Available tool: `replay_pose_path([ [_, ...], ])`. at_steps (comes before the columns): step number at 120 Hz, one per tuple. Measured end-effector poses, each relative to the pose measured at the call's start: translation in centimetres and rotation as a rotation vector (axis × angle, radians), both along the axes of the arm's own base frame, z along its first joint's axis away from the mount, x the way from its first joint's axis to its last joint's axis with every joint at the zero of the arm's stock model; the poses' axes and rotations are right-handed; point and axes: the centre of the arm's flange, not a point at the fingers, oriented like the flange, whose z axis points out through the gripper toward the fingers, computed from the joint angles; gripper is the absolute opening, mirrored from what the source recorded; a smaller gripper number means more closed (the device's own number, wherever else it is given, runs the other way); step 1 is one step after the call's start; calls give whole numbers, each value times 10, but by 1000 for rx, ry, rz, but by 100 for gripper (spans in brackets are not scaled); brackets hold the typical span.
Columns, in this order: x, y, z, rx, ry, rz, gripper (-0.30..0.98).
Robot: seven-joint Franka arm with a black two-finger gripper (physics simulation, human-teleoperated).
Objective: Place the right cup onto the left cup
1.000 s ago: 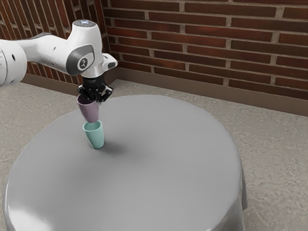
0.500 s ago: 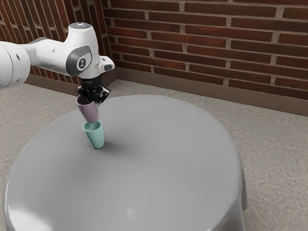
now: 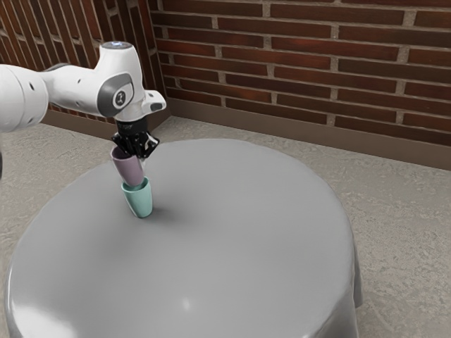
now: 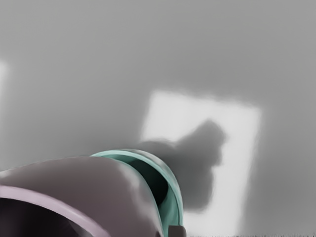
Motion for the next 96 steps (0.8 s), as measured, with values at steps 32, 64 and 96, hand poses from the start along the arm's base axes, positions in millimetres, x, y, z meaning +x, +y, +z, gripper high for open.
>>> replay_pose_path([
  [32, 3, 0, -18, -10, 22, -28, -9],
  [64, 4, 0, -27, -15, 31, -49, 11],
  [96, 3, -3, -20, -25, 23, -63, 52],
])
